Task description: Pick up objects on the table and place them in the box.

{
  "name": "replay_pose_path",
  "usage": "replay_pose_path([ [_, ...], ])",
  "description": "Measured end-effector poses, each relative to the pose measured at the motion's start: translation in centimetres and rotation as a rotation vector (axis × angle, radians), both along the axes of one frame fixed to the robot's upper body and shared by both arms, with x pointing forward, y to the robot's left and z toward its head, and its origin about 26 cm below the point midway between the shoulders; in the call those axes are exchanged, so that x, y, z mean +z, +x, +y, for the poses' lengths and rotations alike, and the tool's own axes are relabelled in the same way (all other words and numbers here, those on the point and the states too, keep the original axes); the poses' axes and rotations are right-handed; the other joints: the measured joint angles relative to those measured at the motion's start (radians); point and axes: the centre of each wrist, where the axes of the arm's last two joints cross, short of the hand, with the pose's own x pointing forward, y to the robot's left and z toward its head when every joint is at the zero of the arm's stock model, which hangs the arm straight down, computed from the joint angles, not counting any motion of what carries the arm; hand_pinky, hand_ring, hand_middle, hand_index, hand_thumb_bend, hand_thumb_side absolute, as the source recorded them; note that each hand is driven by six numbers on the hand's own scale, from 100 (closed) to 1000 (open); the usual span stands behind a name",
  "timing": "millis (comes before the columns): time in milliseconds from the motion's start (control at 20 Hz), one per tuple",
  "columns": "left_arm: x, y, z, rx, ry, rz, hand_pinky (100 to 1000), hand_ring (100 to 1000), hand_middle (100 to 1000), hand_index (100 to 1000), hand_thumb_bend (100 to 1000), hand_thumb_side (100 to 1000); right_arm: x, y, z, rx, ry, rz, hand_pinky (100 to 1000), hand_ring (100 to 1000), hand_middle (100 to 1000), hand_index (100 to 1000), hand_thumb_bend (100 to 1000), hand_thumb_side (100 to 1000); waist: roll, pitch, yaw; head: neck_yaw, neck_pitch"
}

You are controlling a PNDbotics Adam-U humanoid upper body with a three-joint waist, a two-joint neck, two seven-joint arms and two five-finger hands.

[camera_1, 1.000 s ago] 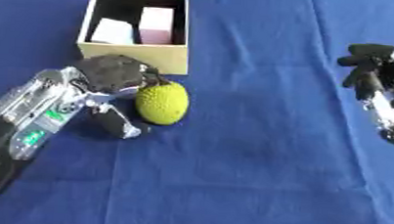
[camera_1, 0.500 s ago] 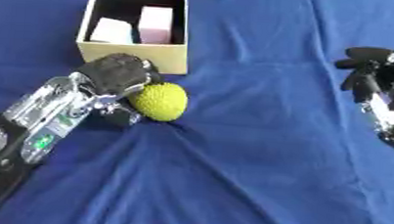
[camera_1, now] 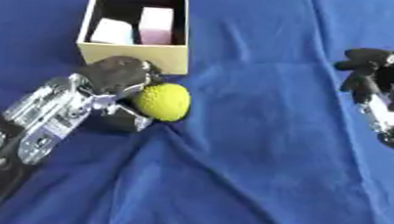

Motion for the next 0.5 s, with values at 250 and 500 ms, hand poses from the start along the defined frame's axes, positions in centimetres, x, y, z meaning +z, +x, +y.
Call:
replay_pose_path([
  [250, 2.5, -1.7, 0.7, -0.041, 0.041, 0.076, 724, 704, 659, 826, 100, 664, 0.0, 0.0, 0.0, -0.002, -0.002, 0.004, 1000, 811, 488, 821, 100, 523, 0.004, -0.002, 0.002, -0.01, 0.0],
  [500, 3.3, -2.3, 1.3, -0.065, 0.056, 0.095, 733, 717, 695, 873, 115, 688, -0.1, -0.1, -0.1, -0.007, -0.001, 0.008, 1000, 811, 487, 820, 100, 523, 0.009, -0.006, 0.003, -0.024, -0.005],
])
